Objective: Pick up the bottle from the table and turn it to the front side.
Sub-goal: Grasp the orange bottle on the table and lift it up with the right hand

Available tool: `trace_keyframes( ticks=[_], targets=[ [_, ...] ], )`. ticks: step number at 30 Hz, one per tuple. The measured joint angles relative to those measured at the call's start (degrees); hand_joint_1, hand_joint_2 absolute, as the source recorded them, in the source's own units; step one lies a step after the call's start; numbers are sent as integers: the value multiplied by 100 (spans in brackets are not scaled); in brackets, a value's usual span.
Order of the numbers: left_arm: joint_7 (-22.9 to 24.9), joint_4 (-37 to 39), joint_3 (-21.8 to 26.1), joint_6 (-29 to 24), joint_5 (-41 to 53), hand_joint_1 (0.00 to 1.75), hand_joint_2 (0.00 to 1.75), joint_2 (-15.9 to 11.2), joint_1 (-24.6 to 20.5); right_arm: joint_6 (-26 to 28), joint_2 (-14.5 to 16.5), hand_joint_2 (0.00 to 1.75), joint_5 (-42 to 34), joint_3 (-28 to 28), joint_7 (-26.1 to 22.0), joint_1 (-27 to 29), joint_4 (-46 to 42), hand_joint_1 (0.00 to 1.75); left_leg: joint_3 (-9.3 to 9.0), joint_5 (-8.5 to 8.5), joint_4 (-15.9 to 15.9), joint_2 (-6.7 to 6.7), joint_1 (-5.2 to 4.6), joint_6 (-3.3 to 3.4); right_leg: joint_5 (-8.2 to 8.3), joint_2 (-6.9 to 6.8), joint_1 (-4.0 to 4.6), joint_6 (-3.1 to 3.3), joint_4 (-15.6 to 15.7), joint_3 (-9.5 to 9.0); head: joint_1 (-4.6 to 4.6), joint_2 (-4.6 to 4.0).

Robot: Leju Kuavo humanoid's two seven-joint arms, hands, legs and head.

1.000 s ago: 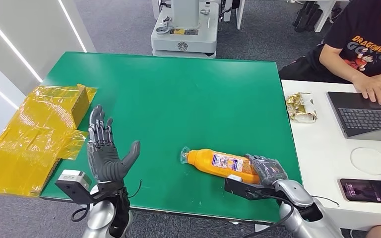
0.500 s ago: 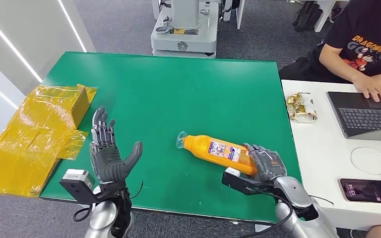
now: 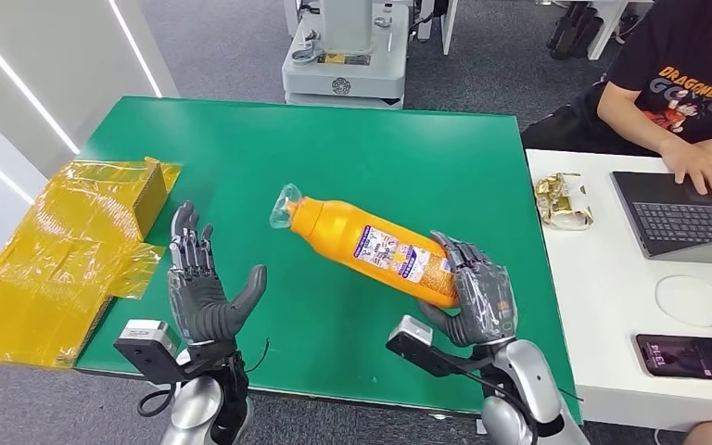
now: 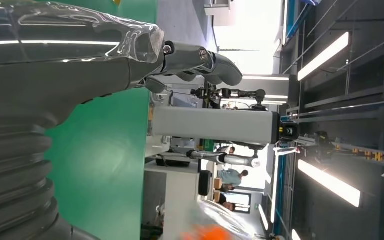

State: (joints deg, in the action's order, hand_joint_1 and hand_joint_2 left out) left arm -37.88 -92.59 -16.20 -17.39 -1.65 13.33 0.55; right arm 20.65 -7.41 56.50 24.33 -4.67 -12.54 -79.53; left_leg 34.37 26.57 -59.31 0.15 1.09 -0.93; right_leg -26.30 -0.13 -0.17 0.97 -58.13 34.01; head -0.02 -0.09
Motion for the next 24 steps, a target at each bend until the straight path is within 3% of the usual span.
trace_keyframes(
  ticks=[3,7,13,18,24],
  targets=[
    [-26,3,-2,-3,-7,0,175,0,18,640,158,175,-124,3,-289,240,-240,175,0,0,0,0,0,0,0,0,0,0,0,0,1,0],
    [-104,14,-28,-16,-33,0,175,-11,72,1014,384,175,-240,39,-488,575,-536,175,0,1,2,0,0,0,-1,0,0,1,0,0,0,0],
    [-10,33,-224,250,-377,0,175,-64,188,1169,621,175,-606,172,-686,898,-766,175,0,1,4,0,0,0,-3,-1,0,3,0,0,0,0],
    [135,46,-526,884,-793,0,175,-191,276,1206,636,175,-1132,209,-974,1098,-800,175,0,1,4,1,-1,0,-3,0,-1,3,1,0,0,0],
    [199,46,-832,1090,-799,0,175,-362,295,1222,633,175,-1472,235,-1186,1080,-693,175,0,1,4,1,-1,0,-2,0,-1,3,0,0,1,0]
  ],
)
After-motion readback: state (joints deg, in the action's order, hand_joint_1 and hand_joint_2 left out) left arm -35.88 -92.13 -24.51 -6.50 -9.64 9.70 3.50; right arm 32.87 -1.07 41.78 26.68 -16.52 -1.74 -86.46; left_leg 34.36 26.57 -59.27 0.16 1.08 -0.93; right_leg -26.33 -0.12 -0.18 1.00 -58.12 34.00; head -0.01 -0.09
